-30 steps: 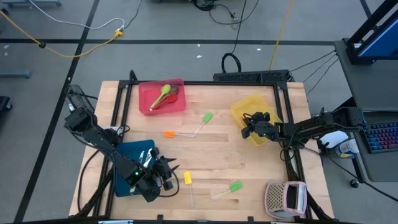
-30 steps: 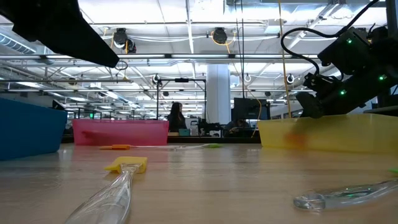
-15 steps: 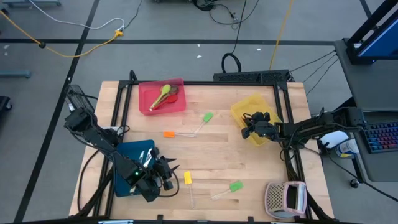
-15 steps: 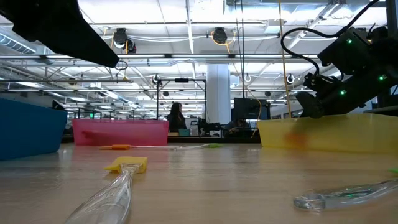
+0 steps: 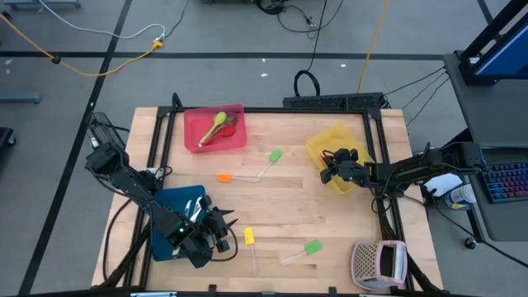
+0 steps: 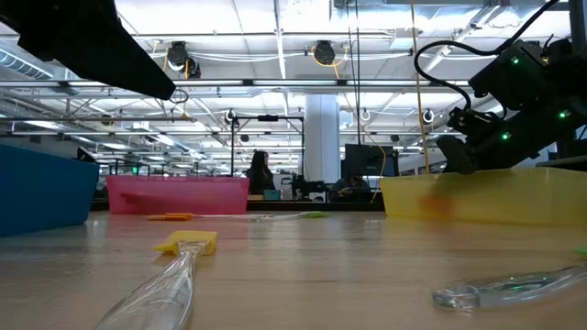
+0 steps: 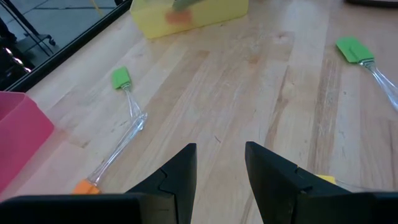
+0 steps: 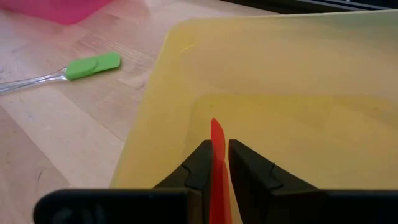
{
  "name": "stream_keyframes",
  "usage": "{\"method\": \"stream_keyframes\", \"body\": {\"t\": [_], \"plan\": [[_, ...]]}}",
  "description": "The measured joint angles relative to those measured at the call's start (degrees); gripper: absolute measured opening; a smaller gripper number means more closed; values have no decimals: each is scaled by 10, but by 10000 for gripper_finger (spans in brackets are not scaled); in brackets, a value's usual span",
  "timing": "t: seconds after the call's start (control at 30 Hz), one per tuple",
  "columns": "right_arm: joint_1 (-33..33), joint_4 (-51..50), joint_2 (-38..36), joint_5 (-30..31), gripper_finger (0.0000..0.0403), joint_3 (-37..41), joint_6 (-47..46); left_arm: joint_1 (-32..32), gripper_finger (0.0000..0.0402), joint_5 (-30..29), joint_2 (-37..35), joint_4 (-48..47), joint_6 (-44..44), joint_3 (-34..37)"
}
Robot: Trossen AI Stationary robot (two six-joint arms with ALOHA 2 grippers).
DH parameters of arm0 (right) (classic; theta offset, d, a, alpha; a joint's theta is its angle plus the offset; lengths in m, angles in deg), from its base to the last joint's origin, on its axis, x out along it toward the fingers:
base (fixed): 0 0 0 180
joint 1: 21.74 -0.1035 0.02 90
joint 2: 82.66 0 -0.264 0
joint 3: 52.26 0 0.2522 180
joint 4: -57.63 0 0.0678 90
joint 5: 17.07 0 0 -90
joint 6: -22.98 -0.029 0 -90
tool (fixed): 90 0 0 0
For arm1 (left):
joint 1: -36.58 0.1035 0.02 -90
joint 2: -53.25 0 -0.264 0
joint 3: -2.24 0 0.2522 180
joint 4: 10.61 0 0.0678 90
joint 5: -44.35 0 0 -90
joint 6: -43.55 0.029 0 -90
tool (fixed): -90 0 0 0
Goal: Pick & Place Kitchen Items
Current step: Put the red spatula into the yellow bin, then put the bottom green spatula into the yellow bin
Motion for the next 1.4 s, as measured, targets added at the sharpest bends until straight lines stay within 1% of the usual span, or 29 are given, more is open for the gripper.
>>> {"method": "stream_keyframes", "body": {"t": [0.17, 0.3, 0.43, 0.53, 0.6, 0.73, 0.8, 0.87, 0.93, 1.03, 1.13, 1.2, 1.3, 1.4], "plan": [[0, 3, 0, 1, 45, 0, -1, 0, 143, 0, 0, 0, 1, 0], [0, 39, 0, 1, 44, 0, -4, 0, 143, 0, 0, 0, 2, 0], [0, 112, 0, 0, 44, 0, 11, 0, 143, 0, 0, 0, 2, 0], [0, 187, 0, -3, 45, 0, 28, 0, 143, 0, 0, 0, 2, 0], [0, 245, 0, -34, 44, 0, 51, 0, 143, 0, 0, 0, 3, 0], [-1, 367, 0, -129, 44, 0, 119, 0, 143, 0, 0, 0, 2, 0], [-1, 415, 0, -163, 44, -3, 129, 0, 143, 0, 0, 0, 2, 0], [-1, 454, 0, -185, 45, -10, 130, 0, 143, 0, 0, 0, 2, 0], [-5, 463, 0, -206, 45, -26, 124, 0, 143, 0, 0, 0, 3, 0], [-18, 451, 0, -241, 45, -62, 115, 0, 143, 0, 0, 0, 3, 0], [-39, 390, 0, -255, 45, -117, 118, 0, 143, 0, 0, 0, 3, 0], [-54, 320, 0, -254, 44, -162, 126, 0, 143, 0, 0, 0, 3, 0], [-76, 174, 0, -247, 43, -244, 135, 0, 143, -1, 0, 0, 3, 0], [-104, 30, 9, -202, 45, -325, 134, 0, 143, -2, 0, 0, 2, 0]]}}
